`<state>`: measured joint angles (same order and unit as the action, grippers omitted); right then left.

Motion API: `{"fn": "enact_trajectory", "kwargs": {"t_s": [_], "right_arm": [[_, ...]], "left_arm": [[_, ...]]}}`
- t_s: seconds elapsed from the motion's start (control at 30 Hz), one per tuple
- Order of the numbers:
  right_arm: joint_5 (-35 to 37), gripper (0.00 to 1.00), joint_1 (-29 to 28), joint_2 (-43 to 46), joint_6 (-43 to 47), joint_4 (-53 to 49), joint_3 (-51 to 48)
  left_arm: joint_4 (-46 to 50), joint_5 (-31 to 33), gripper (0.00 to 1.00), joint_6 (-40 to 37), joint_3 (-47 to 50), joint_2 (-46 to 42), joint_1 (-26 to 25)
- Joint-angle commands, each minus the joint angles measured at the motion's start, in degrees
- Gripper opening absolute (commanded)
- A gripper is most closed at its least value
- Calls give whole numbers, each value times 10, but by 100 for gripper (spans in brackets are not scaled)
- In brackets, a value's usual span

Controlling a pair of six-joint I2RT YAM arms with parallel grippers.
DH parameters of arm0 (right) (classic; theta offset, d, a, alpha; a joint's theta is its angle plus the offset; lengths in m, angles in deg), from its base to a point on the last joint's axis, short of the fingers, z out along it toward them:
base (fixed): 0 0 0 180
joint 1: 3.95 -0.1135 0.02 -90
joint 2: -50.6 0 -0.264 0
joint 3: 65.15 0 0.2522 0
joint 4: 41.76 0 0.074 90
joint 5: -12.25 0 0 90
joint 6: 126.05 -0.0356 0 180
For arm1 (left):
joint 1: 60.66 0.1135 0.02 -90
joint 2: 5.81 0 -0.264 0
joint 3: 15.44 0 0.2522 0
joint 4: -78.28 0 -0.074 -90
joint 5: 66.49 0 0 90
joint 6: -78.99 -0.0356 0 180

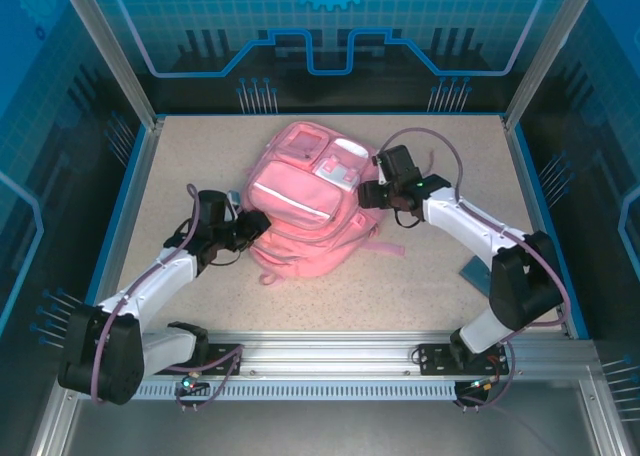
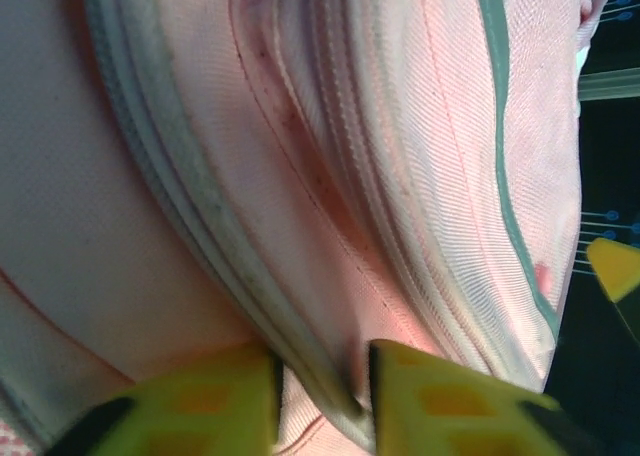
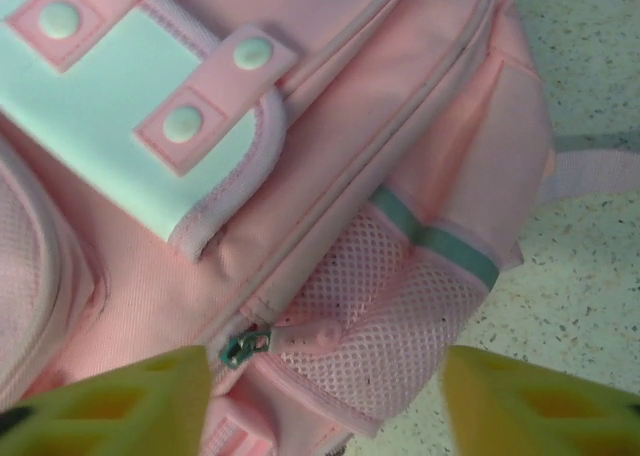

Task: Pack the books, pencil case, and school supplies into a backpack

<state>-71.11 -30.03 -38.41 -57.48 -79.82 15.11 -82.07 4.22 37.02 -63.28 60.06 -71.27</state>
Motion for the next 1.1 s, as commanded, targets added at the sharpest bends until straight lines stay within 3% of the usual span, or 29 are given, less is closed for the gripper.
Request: {"fn": "enact_trajectory", "kwargs": {"t_s": [0.0,0.2,0.43,0.8,1.07], "right_arm": [[-139,76,-5,44,29,-20,-3],[-240,85,-31,50,41,3,-17],[-289,86,-48,-32,68,29,18],[-303,88,-59,-115,102,40,70],[-349,84,-70,-71,131,9,32]], "left_arm": [[48,9,43,-32,-24,-22,4],[110,76,62,-48,-48,-73,4],[132,91,70,-57,-64,-99,3],[91,58,70,-27,-56,-69,-3],[72,62,68,-19,-59,-50,-28]]}}
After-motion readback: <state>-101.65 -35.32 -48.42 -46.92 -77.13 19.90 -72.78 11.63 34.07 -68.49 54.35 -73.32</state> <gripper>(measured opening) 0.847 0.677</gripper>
